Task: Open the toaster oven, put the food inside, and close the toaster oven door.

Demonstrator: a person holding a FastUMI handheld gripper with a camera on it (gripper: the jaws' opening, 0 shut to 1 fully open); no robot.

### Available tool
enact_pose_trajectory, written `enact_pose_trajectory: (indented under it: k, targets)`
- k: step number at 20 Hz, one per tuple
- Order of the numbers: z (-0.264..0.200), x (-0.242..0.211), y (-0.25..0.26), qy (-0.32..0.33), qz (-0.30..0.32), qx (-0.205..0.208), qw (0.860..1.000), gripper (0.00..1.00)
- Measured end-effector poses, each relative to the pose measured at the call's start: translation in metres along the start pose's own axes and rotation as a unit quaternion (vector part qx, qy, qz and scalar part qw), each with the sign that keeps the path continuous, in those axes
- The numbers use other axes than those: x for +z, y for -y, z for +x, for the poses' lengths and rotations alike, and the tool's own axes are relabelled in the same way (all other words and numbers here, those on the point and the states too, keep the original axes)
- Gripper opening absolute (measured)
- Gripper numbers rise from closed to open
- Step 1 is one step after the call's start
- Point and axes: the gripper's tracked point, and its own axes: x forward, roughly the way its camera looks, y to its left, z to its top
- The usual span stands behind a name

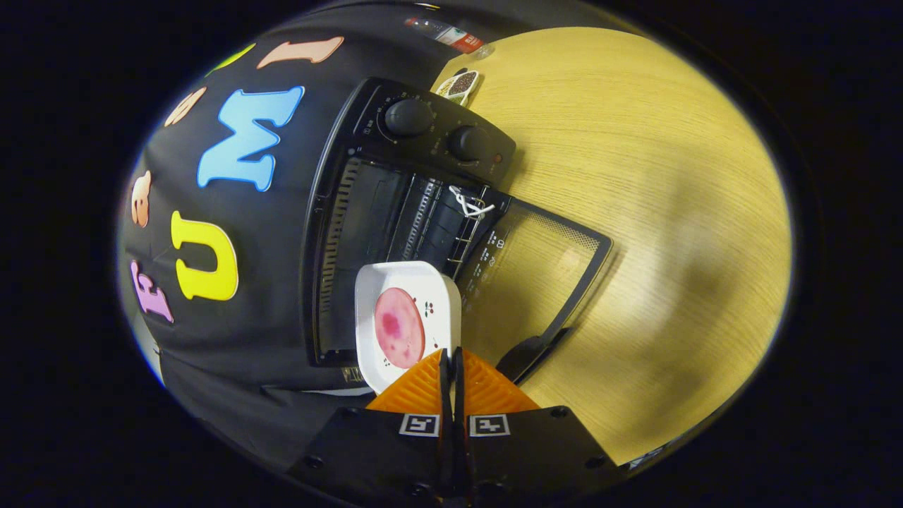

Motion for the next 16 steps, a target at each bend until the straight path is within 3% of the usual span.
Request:
enact_pose_trajectory:
  k: [10,16]
  targets:
    - [0.047,0.016,-0.025,0.076,0.118,0.009,0.990,0.02]
    - [0.080,0.031,-0.036,0.119,0.151,0.010,0.981,0.02]
